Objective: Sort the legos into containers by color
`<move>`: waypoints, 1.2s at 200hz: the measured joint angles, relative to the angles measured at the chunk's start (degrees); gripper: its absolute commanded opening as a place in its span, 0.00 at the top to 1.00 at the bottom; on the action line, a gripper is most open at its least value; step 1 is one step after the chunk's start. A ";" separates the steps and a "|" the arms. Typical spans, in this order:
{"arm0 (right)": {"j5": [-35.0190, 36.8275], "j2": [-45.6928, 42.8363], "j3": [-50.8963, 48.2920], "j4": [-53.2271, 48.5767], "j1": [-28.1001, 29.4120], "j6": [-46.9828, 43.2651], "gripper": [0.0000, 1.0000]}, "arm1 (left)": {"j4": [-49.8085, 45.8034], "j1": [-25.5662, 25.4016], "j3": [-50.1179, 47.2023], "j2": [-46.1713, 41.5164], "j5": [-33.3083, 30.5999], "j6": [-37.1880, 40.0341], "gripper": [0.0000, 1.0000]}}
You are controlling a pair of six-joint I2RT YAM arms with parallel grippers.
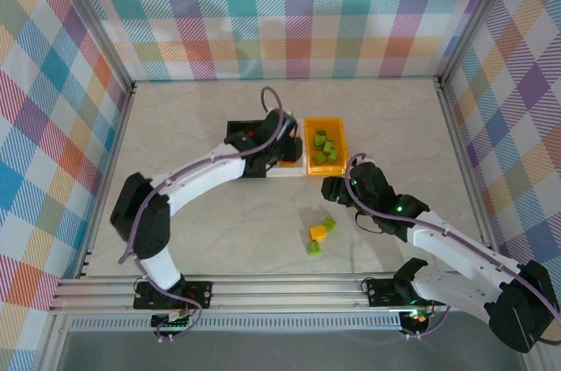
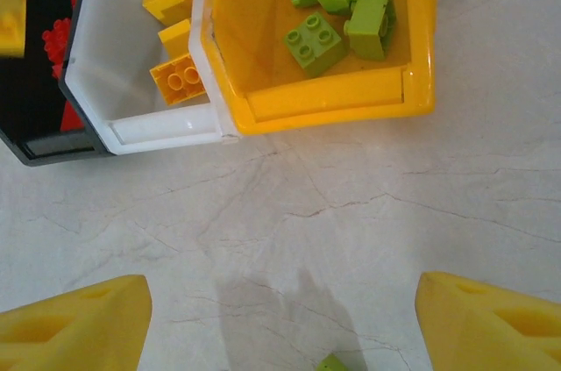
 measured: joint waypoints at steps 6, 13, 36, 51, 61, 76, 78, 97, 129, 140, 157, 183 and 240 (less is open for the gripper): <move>0.00 0.00 -0.04 -0.11 0.00 0.00 0.21 | -0.24 0.52 2.14 2.10 0.11 0.22 0.56; -0.02 0.00 -0.09 -0.20 0.00 0.00 0.21 | -0.94 1.03 4.55 4.63 0.15 0.46 0.56; -0.04 0.00 -0.55 -0.48 0.00 0.00 0.21 | -3.87 1.68 11.39 12.22 0.44 0.85 0.52; -0.07 0.00 -0.83 -0.94 0.00 -0.02 0.21 | -5.90 2.05 15.13 16.28 0.37 0.90 0.48; -0.15 0.00 -0.90 -1.16 0.00 -0.02 0.21 | -7.08 2.12 17.03 18.34 0.35 1.01 0.41; -0.55 0.00 -0.96 -1.18 0.00 -0.02 0.21 | -8.81 2.16 18.93 20.11 0.37 0.79 0.30; -0.66 0.00 -0.98 -1.18 0.00 -0.02 0.21 | -8.94 2.16 19.15 20.24 0.42 1.07 0.29; -1.60 0.00 -1.27 -1.16 0.00 -0.02 0.21 | -10.03 2.32 20.02 20.24 1.14 0.48 0.21; -4.17 0.76 -2.62 -1.14 0.44 0.04 0.23 | -9.55 1.60 18.14 15.10 3.10 -0.37 0.13; -4.48 1.07 -3.45 -1.22 1.38 0.33 0.24 | -8.55 1.11 15.37 10.54 3.48 -0.52 0.10; -4.57 1.16 -4.76 -2.38 4.74 1.31 0.24 | -6.47 -0.50 9.22 1.20 3.85 -1.29 0.00; -3.13 0.98 -5.70 -5.49 14.32 4.35 0.23 | -2.21 -4.96 -2.32 -14.43 3.87 -2.03 0.00; 2.34 10.56 -5.38 -7.19 30.47 11.82 0.25 | 0.28 -8.26 -28.79 -34.56 0.92 -8.39 0.00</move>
